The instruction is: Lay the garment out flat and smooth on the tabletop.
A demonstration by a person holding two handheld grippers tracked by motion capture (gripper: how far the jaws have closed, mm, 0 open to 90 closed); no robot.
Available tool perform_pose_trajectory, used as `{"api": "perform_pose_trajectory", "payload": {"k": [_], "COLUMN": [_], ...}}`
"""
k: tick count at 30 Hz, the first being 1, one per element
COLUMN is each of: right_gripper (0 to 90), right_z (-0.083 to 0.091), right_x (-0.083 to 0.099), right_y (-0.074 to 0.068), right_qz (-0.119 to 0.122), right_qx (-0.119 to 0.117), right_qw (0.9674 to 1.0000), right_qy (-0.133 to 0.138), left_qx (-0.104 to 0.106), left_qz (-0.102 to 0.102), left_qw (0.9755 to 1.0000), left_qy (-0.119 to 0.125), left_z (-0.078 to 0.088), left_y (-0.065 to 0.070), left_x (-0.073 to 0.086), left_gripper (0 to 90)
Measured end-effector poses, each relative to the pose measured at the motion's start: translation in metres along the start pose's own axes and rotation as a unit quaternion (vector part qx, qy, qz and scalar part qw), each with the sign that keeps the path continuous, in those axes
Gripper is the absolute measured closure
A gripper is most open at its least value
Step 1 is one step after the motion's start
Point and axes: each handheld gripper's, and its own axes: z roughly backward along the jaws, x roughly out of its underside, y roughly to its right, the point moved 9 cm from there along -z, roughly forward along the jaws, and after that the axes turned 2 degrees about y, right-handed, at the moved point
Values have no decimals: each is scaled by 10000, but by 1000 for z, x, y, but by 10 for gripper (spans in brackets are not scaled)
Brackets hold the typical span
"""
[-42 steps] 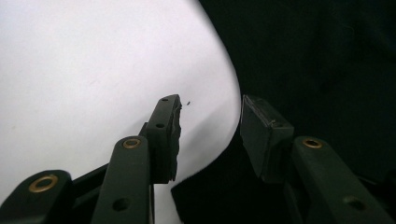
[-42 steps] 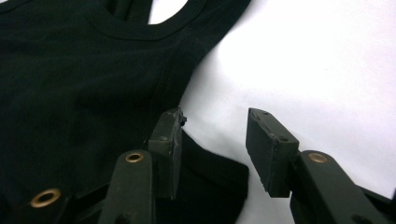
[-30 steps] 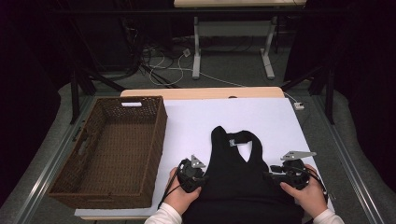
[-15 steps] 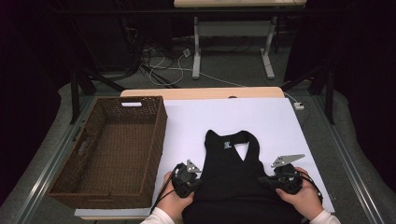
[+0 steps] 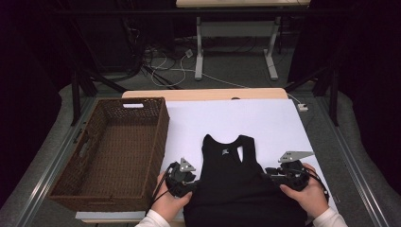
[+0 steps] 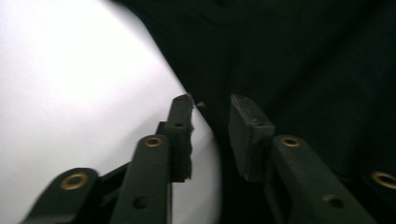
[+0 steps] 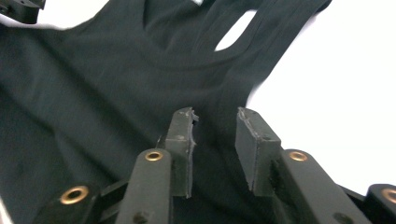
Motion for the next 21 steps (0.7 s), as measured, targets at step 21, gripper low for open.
{"api": "perform_pose_trajectory", "payload": {"k": [21], "right_gripper": [598], "right_z": [-26], "right_x": [-31], "right_y": [5], "right_qz": [145], "right_qx": [223], "right_qw": [9996], "right_qy": [39], "left_qx": [-183], "left_qz": [491], "left_qw": [9983], "left_qy": [265], "left_z": [-56], "left_y": [-39], "left_x": [-68], "left_gripper": [539]}}
